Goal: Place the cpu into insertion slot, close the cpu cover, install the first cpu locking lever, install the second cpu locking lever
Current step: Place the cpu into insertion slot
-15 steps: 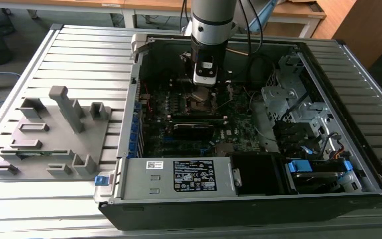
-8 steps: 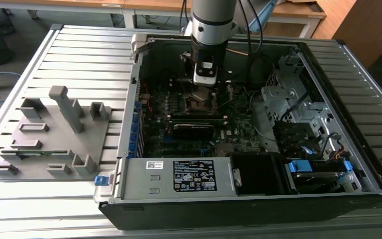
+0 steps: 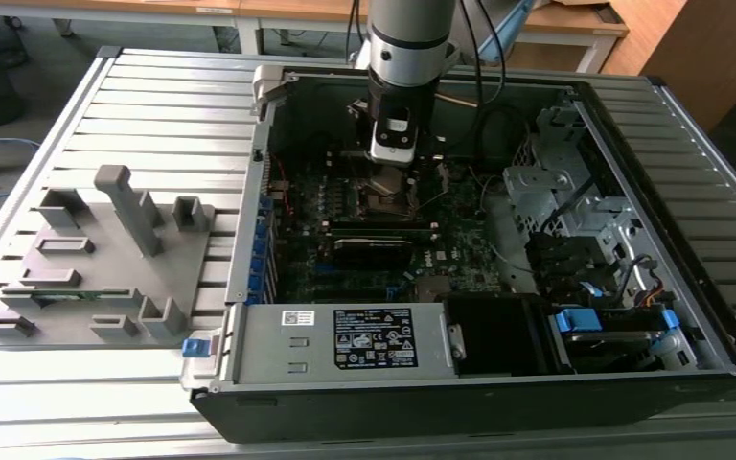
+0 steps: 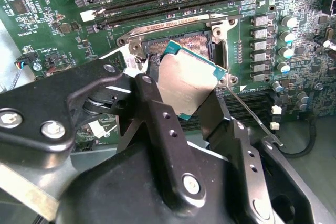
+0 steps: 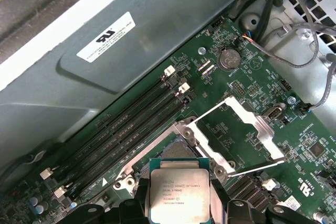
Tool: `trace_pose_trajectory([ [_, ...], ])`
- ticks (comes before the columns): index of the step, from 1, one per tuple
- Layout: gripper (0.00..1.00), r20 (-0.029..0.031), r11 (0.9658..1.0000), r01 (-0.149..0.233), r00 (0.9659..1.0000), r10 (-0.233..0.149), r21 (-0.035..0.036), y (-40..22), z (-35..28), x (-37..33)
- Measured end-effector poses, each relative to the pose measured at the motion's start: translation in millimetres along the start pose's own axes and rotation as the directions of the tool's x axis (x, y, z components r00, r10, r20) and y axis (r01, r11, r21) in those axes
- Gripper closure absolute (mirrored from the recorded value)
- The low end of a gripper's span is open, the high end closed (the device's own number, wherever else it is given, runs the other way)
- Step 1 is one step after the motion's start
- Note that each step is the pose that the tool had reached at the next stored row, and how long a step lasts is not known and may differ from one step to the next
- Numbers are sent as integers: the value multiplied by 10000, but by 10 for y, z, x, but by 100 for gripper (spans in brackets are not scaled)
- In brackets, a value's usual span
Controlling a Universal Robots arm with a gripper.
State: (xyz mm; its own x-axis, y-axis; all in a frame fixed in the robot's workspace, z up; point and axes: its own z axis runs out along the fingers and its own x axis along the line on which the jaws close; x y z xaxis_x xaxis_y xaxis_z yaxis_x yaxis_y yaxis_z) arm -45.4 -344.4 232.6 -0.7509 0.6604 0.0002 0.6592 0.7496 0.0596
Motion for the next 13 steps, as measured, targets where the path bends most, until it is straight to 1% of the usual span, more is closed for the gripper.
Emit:
trace_pose_trajectory([
  [10,46,0,10000,-3,10000,3,0,0,0,0],
  [12,46,5,10000,-70,10000,70,-1,0,0,0],
  [13,46,11,9999,-171,9999,171,0,0,1,0],
])
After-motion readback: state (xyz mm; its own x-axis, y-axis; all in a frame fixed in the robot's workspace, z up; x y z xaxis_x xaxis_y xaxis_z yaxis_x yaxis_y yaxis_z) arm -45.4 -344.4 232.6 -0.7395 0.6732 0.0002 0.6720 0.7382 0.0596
